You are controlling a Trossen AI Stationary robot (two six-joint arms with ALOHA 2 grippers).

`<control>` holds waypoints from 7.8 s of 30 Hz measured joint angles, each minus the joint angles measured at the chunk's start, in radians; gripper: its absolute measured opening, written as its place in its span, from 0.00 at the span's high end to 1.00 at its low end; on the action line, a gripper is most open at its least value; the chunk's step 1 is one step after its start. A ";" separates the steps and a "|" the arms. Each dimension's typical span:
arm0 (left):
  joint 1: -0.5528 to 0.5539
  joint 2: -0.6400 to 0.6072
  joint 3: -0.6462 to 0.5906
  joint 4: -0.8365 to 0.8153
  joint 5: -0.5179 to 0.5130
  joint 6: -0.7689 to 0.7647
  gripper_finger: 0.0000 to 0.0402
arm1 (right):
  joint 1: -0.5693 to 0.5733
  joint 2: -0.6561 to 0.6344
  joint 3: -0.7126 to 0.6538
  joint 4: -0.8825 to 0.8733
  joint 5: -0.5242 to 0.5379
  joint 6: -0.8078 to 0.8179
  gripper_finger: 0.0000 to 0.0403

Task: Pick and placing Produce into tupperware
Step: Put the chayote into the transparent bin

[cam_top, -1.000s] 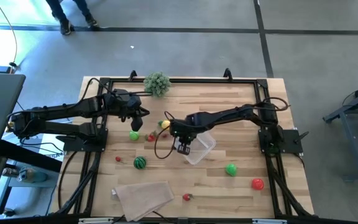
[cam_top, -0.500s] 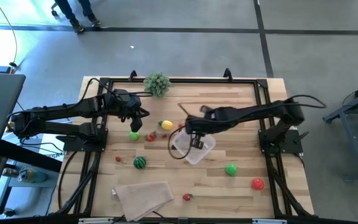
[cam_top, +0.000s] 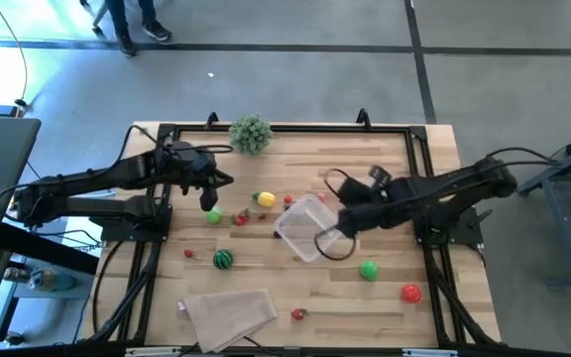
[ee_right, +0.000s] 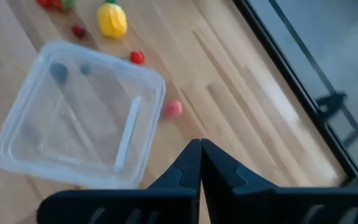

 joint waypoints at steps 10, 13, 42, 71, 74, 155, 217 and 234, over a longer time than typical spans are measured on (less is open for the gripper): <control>0.000 -0.098 0.000 -0.066 0.000 -0.019 0.96 | 0.245 -0.005 -0.002 -0.168 0.015 0.421 1.00; 0.000 -0.121 0.000 -0.084 0.000 -0.025 0.96 | 0.311 -0.005 -0.002 -0.170 0.015 0.541 1.00; 0.000 -0.205 0.000 -0.143 0.148 0.149 0.96 | 0.247 -0.519 -0.737 0.579 -0.059 0.196 1.00; 0.000 -0.201 0.000 -0.215 0.321 0.426 0.96 | 0.098 -0.615 -0.588 0.624 -0.251 -0.046 1.00; 0.000 -0.201 0.000 -0.215 0.321 0.426 0.96 | 0.098 -0.592 -0.588 0.631 -0.285 0.038 1.00; 0.000 -0.201 0.000 -0.215 0.320 0.425 0.96 | 0.366 0.126 -0.370 0.182 -0.443 1.131 0.64; 0.000 -0.201 0.000 -0.215 0.320 0.425 0.96 | 0.386 0.287 -0.520 0.473 -0.369 1.181 0.24; 0.000 -0.201 0.000 -0.215 0.320 0.425 0.96 | 0.386 0.286 -0.520 0.467 -0.370 1.177 0.30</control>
